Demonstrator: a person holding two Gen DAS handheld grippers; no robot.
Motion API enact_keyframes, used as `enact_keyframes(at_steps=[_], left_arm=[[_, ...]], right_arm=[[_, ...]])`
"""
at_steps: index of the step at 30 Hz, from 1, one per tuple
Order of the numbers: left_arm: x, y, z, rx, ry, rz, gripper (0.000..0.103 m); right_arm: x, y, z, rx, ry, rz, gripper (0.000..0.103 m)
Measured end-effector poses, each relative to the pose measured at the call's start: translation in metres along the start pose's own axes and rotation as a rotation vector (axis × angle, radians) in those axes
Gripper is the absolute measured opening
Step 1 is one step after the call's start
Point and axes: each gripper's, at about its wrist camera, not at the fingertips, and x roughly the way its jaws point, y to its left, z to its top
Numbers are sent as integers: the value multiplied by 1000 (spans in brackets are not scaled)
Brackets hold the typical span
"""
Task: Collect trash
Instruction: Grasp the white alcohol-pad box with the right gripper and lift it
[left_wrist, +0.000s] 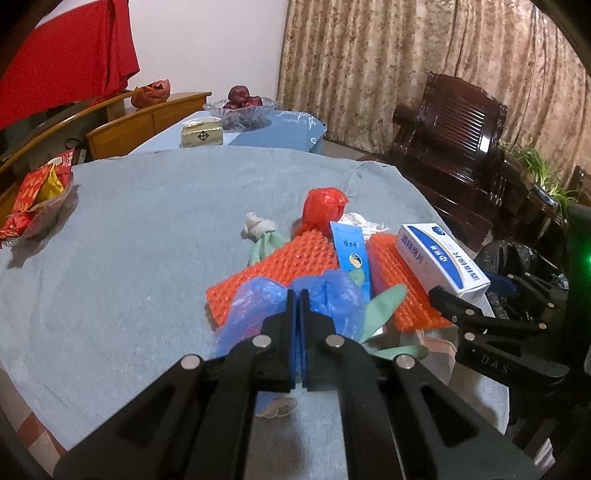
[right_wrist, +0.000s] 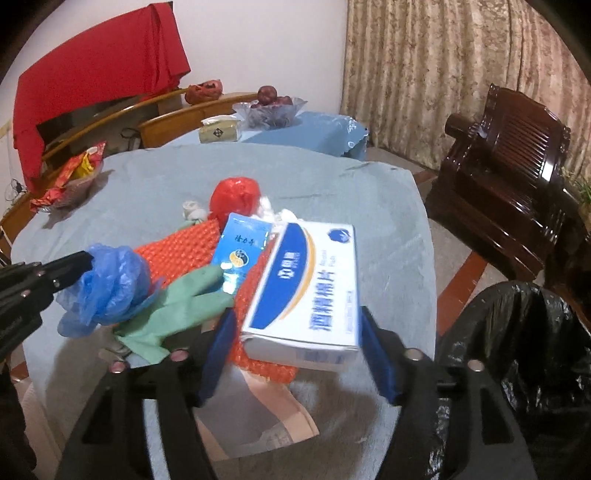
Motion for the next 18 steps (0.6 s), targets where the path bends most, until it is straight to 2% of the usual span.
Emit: enact_keyframes(at_steps=[6, 7, 8, 11, 18], left_arm=[[4, 2, 1, -3, 4, -6, 1], [5, 3, 1, -4, 5, -7, 1], [5, 3, 2, -5, 5, -9, 1], [5, 2, 2, -3, 4, -10, 1], [-7, -11, 10, 12, -31, -27, 1]], right_arm=[[8, 0, 7, 13, -1, -18, 75], [9, -2, 8, 20, 0, -15, 72], [11, -4, 8, 28, 5, -19, 60], [13, -7, 8, 27, 23, -13, 58], [-16, -18, 14, 42, -51, 7, 57]])
